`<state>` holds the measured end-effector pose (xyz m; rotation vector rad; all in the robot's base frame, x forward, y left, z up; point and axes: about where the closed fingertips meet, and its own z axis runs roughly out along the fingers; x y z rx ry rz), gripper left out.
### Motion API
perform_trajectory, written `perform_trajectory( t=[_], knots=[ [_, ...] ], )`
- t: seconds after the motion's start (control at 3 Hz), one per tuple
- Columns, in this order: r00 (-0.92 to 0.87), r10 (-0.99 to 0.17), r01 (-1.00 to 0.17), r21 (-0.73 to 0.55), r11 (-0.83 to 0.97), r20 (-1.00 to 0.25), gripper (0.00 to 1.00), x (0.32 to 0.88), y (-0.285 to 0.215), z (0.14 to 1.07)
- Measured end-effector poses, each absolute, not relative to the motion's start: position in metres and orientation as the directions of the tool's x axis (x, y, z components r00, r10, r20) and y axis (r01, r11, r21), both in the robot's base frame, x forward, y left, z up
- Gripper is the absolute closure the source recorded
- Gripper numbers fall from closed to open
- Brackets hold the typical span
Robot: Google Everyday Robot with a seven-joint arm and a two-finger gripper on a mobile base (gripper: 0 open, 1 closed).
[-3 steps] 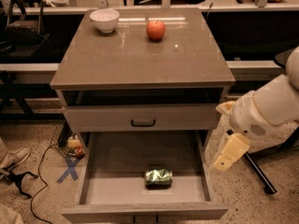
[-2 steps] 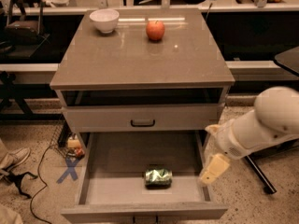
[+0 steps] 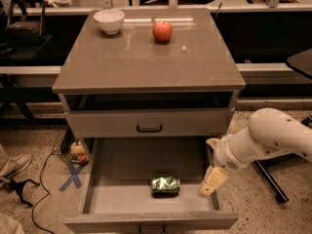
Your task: Pick green can from middle drawer and place on counter
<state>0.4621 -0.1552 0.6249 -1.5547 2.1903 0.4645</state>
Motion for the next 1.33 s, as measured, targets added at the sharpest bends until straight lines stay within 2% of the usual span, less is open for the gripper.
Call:
perform_trajectory(
  t=[0.67, 1.33],
  knots=[
    [-0.253, -0.818, -0.965, 0.071, 0.253, -0.516, 0.0, 0.472, -0.131, 0.56],
    [-0.151, -0.813, -0.984, 0.008, 0.177, -0.563, 0.0, 0.503, -0.072, 0.481]
  ],
)
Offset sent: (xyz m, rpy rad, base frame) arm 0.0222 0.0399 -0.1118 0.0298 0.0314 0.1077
